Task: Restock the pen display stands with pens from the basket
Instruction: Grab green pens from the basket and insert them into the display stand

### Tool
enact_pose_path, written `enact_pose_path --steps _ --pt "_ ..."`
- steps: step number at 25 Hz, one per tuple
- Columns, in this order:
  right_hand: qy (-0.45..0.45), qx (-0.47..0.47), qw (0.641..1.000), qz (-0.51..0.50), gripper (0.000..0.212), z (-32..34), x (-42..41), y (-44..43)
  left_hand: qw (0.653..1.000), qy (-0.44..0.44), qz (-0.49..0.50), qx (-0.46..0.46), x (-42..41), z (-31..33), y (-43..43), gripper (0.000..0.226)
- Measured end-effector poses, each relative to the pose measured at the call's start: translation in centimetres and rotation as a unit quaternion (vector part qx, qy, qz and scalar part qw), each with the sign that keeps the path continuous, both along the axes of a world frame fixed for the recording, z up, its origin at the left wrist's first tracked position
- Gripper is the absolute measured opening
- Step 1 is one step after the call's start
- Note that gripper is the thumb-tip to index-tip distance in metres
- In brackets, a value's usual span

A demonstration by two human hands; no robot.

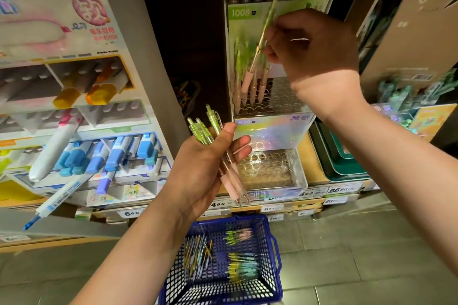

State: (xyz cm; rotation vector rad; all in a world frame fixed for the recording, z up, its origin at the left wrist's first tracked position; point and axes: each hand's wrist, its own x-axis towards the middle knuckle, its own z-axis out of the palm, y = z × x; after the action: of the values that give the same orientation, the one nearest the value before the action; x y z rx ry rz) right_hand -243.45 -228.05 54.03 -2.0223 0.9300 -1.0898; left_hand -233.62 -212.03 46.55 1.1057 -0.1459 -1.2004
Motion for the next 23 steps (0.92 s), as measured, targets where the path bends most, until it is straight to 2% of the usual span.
enact_pose_path --steps 3,10,12,14,19,21,23 --pt "0.013 -0.031 0.999 0.004 0.019 0.2 0.4 -0.2 1.000 -0.008 -0.006 -0.002 -0.1 -0.3 0.0 0.044" --pt "0.109 -0.062 0.992 0.006 0.018 -0.7 0.6 0.3 1.000 -0.029 -0.010 -0.006 -0.2 -0.6 0.1 0.031" --pt "0.151 -0.047 0.987 0.007 0.017 -1.5 0.6 0.3 0.999 -0.029 -0.014 -0.011 0.0 -0.7 0.1 0.035" --pt "0.155 -0.034 0.987 -0.002 0.017 -1.9 0.6 0.5 1.000 -0.017 -0.015 -0.015 0.1 -0.7 0.1 0.037" --pt "0.184 -0.018 0.982 -0.035 0.015 -2.2 0.6 1.4 1.000 -0.008 -0.013 -0.018 0.2 -0.6 0.3 0.029" --pt "0.217 0.020 0.975 -0.034 0.015 -2.3 0.1 2.3 0.999 -0.038 -0.012 -0.030 0.2 -0.7 0.6 0.028" --pt "0.225 0.089 0.970 0.028 0.023 -2.7 -0.4 3.9 0.997 -0.070 -0.027 -0.037 0.2 -0.7 1.0 0.029"
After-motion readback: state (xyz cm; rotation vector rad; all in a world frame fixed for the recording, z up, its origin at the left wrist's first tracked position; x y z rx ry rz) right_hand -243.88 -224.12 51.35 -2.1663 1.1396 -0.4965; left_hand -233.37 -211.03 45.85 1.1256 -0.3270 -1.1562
